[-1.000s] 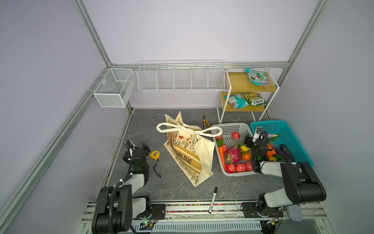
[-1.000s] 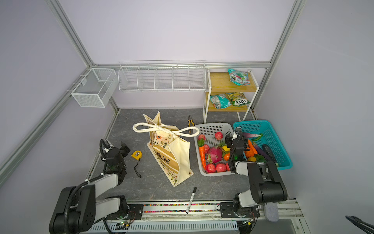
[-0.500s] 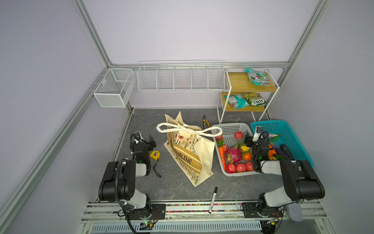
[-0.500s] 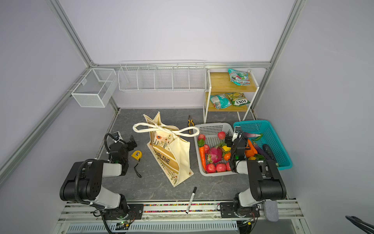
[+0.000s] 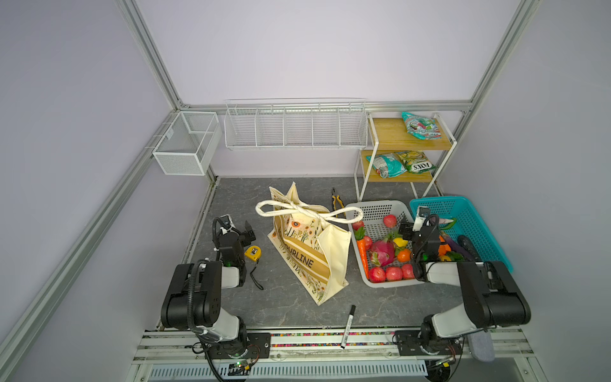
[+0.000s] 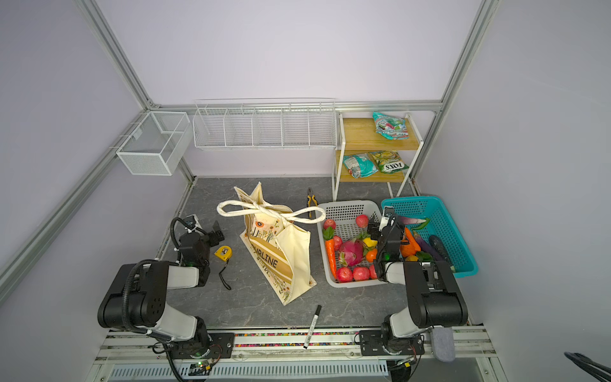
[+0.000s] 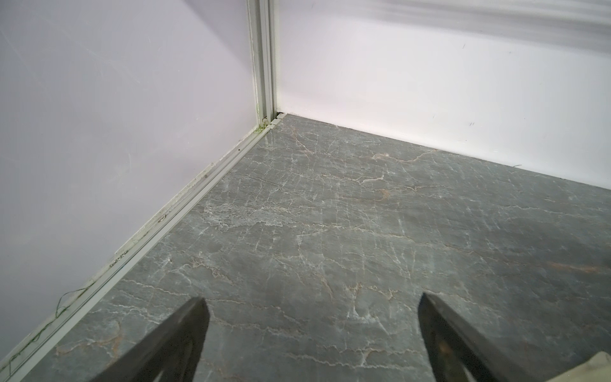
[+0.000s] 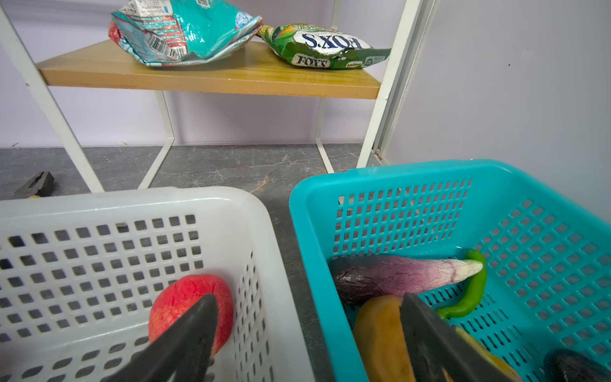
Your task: Place the food into the grocery bag and tie it
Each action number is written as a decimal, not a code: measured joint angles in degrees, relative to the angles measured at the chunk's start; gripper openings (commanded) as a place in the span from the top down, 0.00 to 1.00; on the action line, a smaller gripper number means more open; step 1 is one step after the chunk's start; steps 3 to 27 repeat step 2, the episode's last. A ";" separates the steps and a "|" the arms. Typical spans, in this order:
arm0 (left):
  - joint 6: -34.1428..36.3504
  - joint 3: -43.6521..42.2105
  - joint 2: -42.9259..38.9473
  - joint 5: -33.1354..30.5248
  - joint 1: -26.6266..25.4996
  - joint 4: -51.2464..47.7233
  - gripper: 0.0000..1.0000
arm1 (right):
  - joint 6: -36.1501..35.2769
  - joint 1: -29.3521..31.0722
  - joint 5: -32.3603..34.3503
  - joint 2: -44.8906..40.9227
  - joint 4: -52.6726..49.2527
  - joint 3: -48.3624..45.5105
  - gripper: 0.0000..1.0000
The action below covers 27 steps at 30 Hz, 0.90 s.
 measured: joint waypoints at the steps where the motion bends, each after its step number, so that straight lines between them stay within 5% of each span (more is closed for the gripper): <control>1: 0.00 0.00 0.00 0.00 0.00 0.00 0.01 | 0.00 0.00 -0.02 0.00 0.00 0.00 0.11; 27: 0.00 0.00 0.00 0.00 0.00 0.00 0.01 | 0.00 0.00 -0.04 0.00 0.00 0.00 0.11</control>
